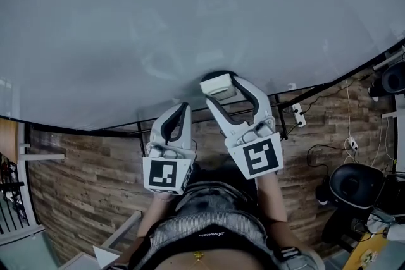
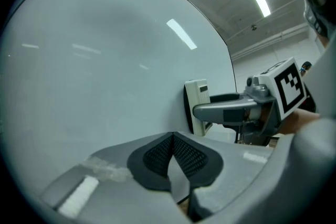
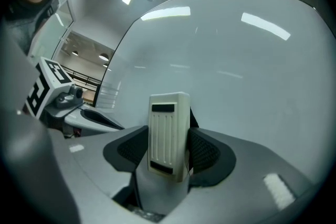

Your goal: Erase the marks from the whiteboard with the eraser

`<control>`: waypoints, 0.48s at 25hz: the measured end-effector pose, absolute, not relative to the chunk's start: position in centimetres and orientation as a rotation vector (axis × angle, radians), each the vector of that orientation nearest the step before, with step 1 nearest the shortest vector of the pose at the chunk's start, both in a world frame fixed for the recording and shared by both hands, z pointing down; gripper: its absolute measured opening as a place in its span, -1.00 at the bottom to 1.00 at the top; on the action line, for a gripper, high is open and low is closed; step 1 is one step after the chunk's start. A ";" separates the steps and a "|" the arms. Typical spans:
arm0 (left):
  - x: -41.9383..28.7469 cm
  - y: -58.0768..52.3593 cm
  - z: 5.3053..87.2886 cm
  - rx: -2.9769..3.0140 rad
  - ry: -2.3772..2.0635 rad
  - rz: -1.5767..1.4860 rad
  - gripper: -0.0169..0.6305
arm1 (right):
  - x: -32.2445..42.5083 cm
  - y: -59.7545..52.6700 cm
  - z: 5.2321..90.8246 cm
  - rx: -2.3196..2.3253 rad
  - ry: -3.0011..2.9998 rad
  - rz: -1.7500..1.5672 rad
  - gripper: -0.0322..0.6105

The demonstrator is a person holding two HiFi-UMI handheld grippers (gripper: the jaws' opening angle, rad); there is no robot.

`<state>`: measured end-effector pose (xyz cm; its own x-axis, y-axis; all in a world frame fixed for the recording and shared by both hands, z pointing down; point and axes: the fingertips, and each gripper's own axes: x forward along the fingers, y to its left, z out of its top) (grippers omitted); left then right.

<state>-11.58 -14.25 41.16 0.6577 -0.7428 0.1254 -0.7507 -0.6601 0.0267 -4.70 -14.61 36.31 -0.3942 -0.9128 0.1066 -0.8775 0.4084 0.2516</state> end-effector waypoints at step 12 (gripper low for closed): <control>0.7 -12.1 40.2 2.749 -1.351 0.148 -0.93 | 7.2 -13.8 36.8 1.480 -2.477 -0.225 -0.14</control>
